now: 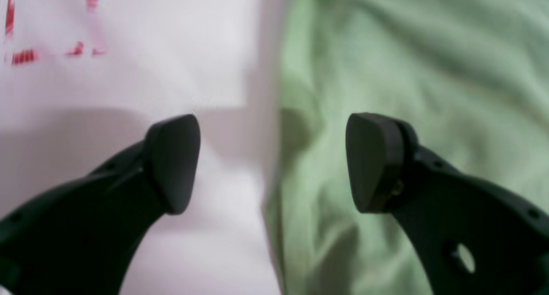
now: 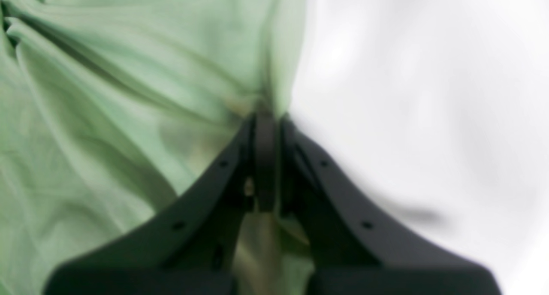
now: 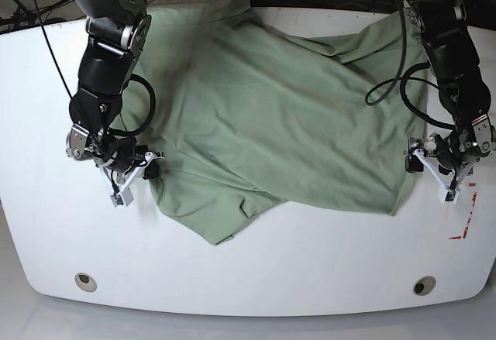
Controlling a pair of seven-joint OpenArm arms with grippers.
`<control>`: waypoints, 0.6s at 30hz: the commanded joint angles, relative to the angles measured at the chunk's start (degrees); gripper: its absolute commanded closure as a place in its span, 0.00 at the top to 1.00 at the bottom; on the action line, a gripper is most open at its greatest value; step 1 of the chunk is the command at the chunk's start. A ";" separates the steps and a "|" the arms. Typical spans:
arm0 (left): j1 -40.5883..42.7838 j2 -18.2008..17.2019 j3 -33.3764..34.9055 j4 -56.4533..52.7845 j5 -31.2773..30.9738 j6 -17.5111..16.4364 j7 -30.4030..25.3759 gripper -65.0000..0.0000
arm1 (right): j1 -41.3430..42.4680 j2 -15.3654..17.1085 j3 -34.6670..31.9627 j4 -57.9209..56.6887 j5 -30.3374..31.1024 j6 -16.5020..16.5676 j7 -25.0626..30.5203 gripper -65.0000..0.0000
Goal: Fold the T-shirt properly
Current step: 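Regrasp the shirt hem with both grippers, spreading them apart, then lift the shirt hem with both grippers and swing it across the table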
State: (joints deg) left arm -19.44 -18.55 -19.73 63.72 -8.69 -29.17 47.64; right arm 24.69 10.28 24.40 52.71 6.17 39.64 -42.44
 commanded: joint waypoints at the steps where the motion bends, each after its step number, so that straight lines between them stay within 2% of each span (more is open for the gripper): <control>1: -2.40 -0.66 -0.01 -2.58 -0.76 -0.24 -2.41 0.76 | 1.73 0.57 0.08 0.87 0.81 0.36 0.98 0.00; 3: -3.11 -0.66 -0.10 -4.08 -0.85 -0.41 -2.76 0.76 | 1.73 0.57 0.08 0.87 0.99 0.36 0.98 0.00; 7: -5.13 -0.14 -0.01 -9.09 -0.85 -4.19 -2.76 0.76 | 1.73 0.57 0.17 0.87 1.08 0.36 0.98 0.00; 11: -6.89 1.80 -0.01 -14.01 -1.11 -4.72 -2.49 0.76 | 1.73 0.49 0.17 0.87 1.08 0.36 0.98 0.00; 13: -6.71 2.15 0.25 -14.10 -3.31 -5.51 -0.74 0.76 | 1.73 0.49 0.17 0.87 1.08 0.36 0.98 0.00; 16: -6.62 2.24 0.25 -14.19 -7.36 -8.94 2.16 0.75 | 1.73 0.49 0.17 0.87 1.08 0.36 0.98 0.00; 18: -6.62 2.24 0.25 -14.19 -9.73 -10.26 3.57 0.68 | 1.73 0.49 0.17 0.87 1.08 0.36 0.98 0.00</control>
State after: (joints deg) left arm -25.36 -15.73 -19.46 49.25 -17.65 -39.03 49.28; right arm 24.64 10.15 24.45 52.71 6.22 39.64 -42.48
